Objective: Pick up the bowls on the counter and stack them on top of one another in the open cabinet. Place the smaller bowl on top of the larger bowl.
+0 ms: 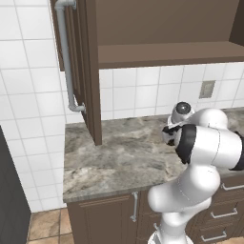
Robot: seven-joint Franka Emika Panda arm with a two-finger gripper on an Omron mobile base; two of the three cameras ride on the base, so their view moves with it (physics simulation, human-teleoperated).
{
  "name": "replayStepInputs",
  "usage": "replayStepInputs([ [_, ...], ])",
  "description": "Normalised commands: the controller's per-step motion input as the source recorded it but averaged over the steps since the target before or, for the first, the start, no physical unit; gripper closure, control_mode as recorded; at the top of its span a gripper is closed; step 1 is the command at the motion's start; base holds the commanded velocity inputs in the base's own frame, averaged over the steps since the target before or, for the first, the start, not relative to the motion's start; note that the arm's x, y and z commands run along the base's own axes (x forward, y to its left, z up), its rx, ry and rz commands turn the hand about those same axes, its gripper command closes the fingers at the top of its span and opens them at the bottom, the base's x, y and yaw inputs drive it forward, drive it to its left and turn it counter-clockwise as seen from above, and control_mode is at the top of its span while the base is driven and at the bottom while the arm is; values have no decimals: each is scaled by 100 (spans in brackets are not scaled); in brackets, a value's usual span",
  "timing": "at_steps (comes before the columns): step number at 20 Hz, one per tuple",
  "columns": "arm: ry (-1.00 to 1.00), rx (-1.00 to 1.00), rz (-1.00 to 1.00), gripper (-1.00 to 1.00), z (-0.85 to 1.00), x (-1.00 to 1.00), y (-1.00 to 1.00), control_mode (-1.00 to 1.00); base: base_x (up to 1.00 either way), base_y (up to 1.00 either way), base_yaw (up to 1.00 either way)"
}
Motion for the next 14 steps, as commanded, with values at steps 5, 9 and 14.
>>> replayStepInputs([
  [5,-4,0,-2,-100,-20,5,14,-100,0,0,0],
  [9,0,0,-2,-100,-7,8,10,-100,0,0,0],
  [14,0,0,-1,-100,-2,9,1,-100,0,0,0],
])
